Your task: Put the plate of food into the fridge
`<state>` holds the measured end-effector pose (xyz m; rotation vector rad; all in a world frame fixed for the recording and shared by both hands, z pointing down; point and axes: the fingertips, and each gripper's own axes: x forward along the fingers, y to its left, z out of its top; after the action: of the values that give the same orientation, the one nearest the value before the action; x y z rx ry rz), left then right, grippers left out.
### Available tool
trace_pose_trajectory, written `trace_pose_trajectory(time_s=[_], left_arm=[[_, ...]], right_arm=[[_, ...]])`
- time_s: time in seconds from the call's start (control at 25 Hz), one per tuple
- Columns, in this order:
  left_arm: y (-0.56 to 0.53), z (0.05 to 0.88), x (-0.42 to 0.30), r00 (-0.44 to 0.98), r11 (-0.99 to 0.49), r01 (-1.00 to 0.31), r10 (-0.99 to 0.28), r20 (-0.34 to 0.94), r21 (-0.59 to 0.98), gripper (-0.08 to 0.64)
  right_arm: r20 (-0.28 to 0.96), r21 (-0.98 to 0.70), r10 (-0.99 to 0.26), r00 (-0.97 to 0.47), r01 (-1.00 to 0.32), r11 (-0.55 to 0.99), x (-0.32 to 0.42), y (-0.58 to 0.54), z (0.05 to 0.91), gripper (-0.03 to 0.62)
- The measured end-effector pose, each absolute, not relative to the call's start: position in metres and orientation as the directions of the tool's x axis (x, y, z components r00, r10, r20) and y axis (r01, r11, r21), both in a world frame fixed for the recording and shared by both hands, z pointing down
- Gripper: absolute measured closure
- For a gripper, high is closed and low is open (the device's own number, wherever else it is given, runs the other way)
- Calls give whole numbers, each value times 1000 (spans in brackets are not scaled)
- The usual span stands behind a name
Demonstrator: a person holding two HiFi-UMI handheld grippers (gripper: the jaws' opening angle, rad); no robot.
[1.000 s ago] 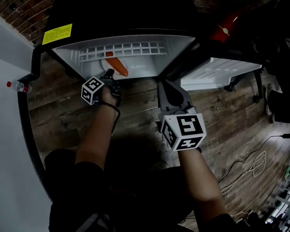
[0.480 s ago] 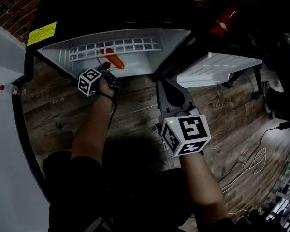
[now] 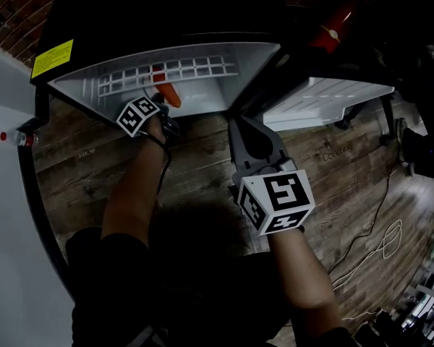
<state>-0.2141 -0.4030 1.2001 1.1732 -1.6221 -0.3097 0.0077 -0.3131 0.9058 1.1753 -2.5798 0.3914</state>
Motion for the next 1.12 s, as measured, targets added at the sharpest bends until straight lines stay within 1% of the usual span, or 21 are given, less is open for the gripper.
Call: trace_pose_trajectory(time_s=[0.12, 0.2, 0.28, 0.36, 0.4, 0.44, 0.48, 0.52, 0.6, 0.76, 0.88, 1.0, 1.12], left_arm=[[-402, 1199, -218, -5, 463, -679, -779, 628, 569, 475], [-398, 1197, -226, -57, 468, -713, -780, 623, 522, 430], [-394, 1191, -233, -99, 471, -730, -791, 604, 496, 414], [-390, 1183, -236, -119, 458, -759, -797, 593, 463, 414], [-387, 1180, -235, -120, 445, -779, -797, 592, 441, 418], [-383, 1177, -234, -121, 431, -801, -796, 593, 415, 473], [-378, 1174, -232, -121, 416, -823, -794, 596, 388, 563], [-374, 1171, -230, -115, 396, -843, -794, 597, 364, 563], [-369, 1162, -222, -80, 326, -888, -805, 588, 325, 563], [-359, 1122, -200, 38, 111, -962, -850, 525, 249, 563], [-346, 1085, -188, 118, -1, -971, -870, 478, 238, 563], [-330, 1040, -179, 182, -92, -973, -869, 459, 212, 563], [-313, 990, -168, 232, -178, -971, -862, 450, 160, 563]], right_arm=[[360, -127, -686, -633, -762, 636, 8, -314, 906, 578], [360, -128, -687, -632, -762, 634, 9, -315, 906, 578], [359, -129, -689, -630, -764, 632, 10, -316, 907, 578], [355, -138, -692, -629, -767, 626, 9, -319, 909, 578], [353, -145, -693, -628, -769, 623, 8, -322, 910, 578], [352, -153, -694, -628, -770, 619, 7, -324, 911, 578], [352, -161, -695, -628, -771, 616, 4, -326, 912, 578], [352, -168, -694, -628, -771, 614, 1, -328, 913, 578], [355, -174, -688, -632, -768, 616, -6, -331, 917, 578], [383, -188, -671, -635, -765, 616, -21, -335, 932, 578], [399, -212, -663, -633, -768, 605, -36, -336, 937, 578], [438, -212, -644, -628, -768, 605, -54, -327, 944, 578], [483, -198, -654, -582, -800, 566, -54, -315, 947, 578]])
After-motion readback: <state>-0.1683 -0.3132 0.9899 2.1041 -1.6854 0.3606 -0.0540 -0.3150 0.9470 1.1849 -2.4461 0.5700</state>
